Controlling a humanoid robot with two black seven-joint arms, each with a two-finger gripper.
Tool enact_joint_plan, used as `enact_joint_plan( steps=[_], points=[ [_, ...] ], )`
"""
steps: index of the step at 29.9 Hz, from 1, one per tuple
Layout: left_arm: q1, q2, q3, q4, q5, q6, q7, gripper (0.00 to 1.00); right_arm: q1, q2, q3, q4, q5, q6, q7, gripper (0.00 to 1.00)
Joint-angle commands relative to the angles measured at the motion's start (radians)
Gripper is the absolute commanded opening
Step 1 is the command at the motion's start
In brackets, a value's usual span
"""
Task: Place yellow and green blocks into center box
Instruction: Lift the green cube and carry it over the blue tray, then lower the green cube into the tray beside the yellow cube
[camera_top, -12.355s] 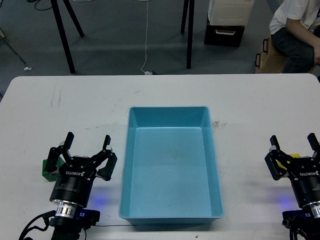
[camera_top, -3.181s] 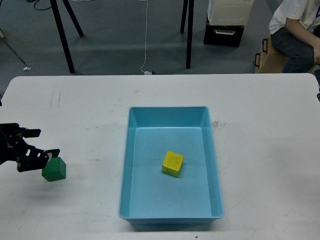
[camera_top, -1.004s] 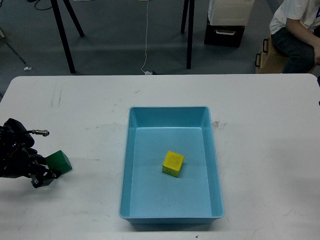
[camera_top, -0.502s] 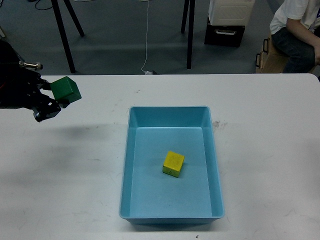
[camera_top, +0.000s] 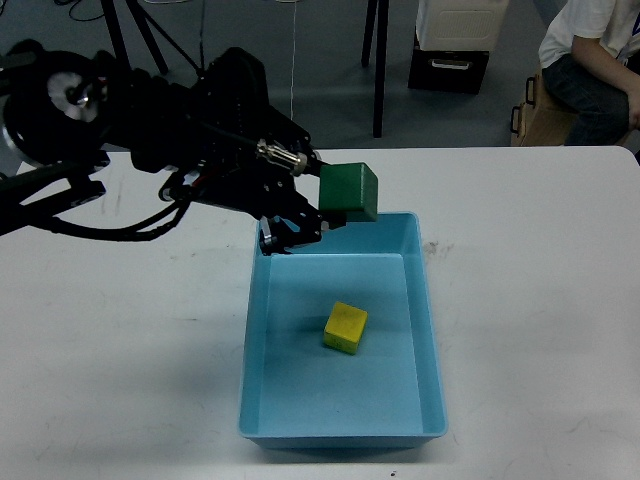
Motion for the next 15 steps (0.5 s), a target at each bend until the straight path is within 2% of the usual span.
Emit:
enact_joint_plan(
  steps=[1,7,15],
  points=[
    [0.006,-0.106,0.030,0.066,0.000,0.000,0.000,0.11,0.000,0.000,0.000,-0.002,0.001,-0.001,0.000,0.99],
    [0.068,-0.181,0.141,0.132,0.000,0.000,0.000,0.11,-0.002,0.002,0.000,-0.002,0.001,-0.002,0.000,0.99],
    [0.174,-0.232,0.144,0.196,0.000,0.000,0.000,0.13,0.007,0.002,0.004,-0.002,0.001,-0.004,0.000,0.99]
  ],
)
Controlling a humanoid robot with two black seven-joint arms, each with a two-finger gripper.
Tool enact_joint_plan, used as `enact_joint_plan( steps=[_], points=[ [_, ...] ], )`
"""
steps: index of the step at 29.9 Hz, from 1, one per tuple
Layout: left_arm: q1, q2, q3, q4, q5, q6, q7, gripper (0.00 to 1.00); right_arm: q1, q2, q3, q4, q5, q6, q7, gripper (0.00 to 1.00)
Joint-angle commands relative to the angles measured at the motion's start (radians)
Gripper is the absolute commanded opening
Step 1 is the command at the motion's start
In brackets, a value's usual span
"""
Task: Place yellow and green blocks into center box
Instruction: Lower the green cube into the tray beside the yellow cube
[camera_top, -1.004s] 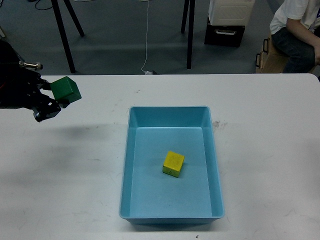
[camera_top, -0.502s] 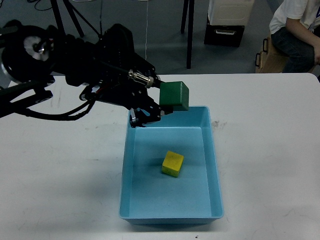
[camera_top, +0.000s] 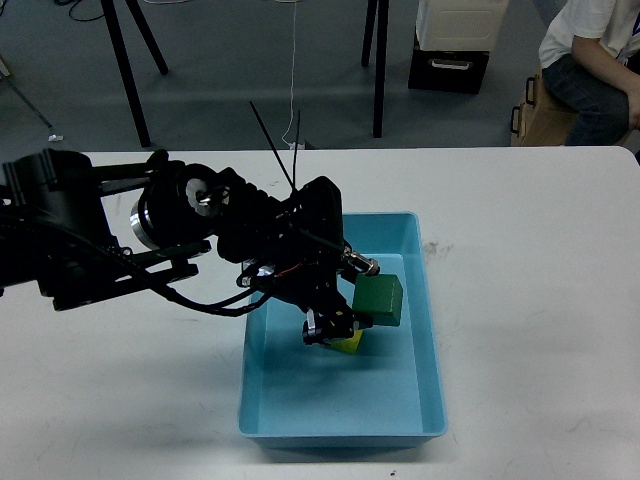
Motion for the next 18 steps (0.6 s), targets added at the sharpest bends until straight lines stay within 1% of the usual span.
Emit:
enact_joint_plan(
  steps=[1,5,10,18],
  points=[
    [0.026,-0.040,0.002,0.050,0.000,0.000,-0.001,0.13,0.003,0.000,0.007,0.000,0.002,0.000,0.000,0.99],
    [0.032,-0.066,0.010,0.126,0.000,0.000,-0.001,0.15,0.003,-0.001,0.009,0.002,0.002,0.000,0.000,0.99],
    [0.033,-0.071,0.010,0.128,0.000,0.000,-0.001,0.17,0.003,0.000,0.015,0.002,0.002,0.001,0.000,0.99],
    [0.036,-0.071,0.031,0.133,0.000,0.000,-0.001,0.24,0.003,-0.001,0.015,0.002,0.002,0.001,0.000,0.99]
  ],
)
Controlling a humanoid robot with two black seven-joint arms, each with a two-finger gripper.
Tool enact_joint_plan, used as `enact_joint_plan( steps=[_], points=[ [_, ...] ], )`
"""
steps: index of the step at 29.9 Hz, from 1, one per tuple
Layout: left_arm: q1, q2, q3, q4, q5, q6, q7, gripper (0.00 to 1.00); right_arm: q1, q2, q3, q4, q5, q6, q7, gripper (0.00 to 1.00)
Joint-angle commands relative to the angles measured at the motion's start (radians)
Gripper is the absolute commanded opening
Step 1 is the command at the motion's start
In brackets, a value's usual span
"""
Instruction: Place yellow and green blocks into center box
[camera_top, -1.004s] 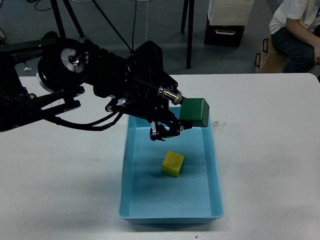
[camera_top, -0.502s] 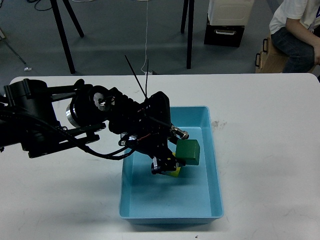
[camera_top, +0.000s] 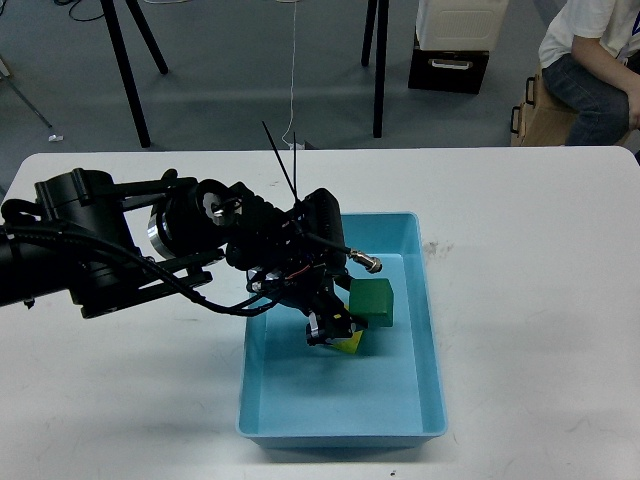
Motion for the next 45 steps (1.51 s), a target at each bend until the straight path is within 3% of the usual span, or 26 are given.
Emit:
enact_joint_plan(
  steps=[1,6,13,19,25,32,35,39,45],
  points=[
    [0.007,0.000,0.008,0.006,0.000,0.000,0.000,0.26,0.000,0.001,0.000,0.000,0.000,-0.002,0.000,0.99],
    [0.014,0.000,0.008,0.008,0.000,0.000,0.000,0.31,0.000,-0.001,0.001,0.000,0.000,-0.002,0.000,0.99],
    [0.018,0.000,0.007,0.010,0.000,0.000,0.000,0.50,0.002,-0.001,0.014,-0.001,0.000,0.000,0.000,0.99],
    [0.021,0.004,0.004,0.014,0.000,0.000,0.000,0.76,0.000,0.001,0.014,0.000,0.000,0.000,0.000,0.99],
    [0.012,0.019,-0.007,0.010,0.000,0.000,0.000,0.88,0.000,-0.001,0.014,0.000,0.000,0.000,0.000,0.99],
    [-0.002,0.031,-0.036,-0.001,0.000,0.000,0.000,0.94,0.000,-0.001,0.014,0.002,0.000,0.000,0.000,0.99],
    [-0.006,0.056,-0.138,-0.004,-0.014,0.000,0.000,0.95,0.000,-0.001,0.008,0.003,-0.002,0.003,0.002,0.99],
    [0.021,0.106,-0.356,-0.018,-0.250,0.000,0.000,0.96,0.009,-0.001,-0.020,0.041,-0.005,0.006,0.020,0.99],
    [0.294,0.076,-0.811,-0.017,-0.439,0.000,0.000,0.95,0.058,0.038,-0.116,0.155,-0.005,0.006,0.028,0.99]
  ],
)
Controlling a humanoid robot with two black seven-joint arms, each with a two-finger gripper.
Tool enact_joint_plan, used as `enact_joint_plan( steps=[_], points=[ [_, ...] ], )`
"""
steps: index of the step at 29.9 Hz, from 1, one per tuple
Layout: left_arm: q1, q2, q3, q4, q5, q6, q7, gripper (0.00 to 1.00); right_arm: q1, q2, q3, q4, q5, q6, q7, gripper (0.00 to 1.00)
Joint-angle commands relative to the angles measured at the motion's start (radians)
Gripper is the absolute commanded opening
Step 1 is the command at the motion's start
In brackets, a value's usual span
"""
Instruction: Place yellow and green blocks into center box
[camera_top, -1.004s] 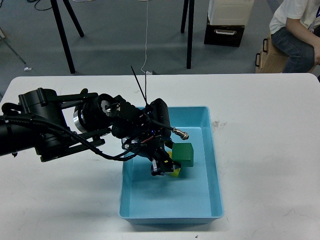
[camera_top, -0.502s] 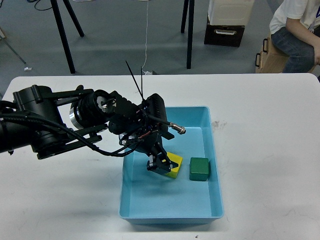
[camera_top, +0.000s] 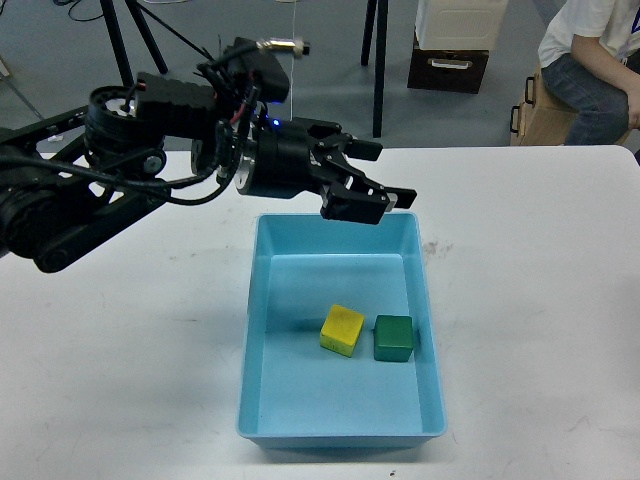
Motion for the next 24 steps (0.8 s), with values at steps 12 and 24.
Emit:
enact_joint_plan(
  steps=[12,24],
  points=[
    [0.660,-0.151,-0.609,-0.216,-0.624,0.017,0.247,0.96,0.158,0.279,-0.070,0.066,0.069,0.057,-0.070,0.99],
    [0.987,-0.325,-0.707,-0.383,-1.179,0.395,0.533,1.00,0.124,0.273,0.037,0.065,0.940,0.410,-0.186,0.99]
  ],
)
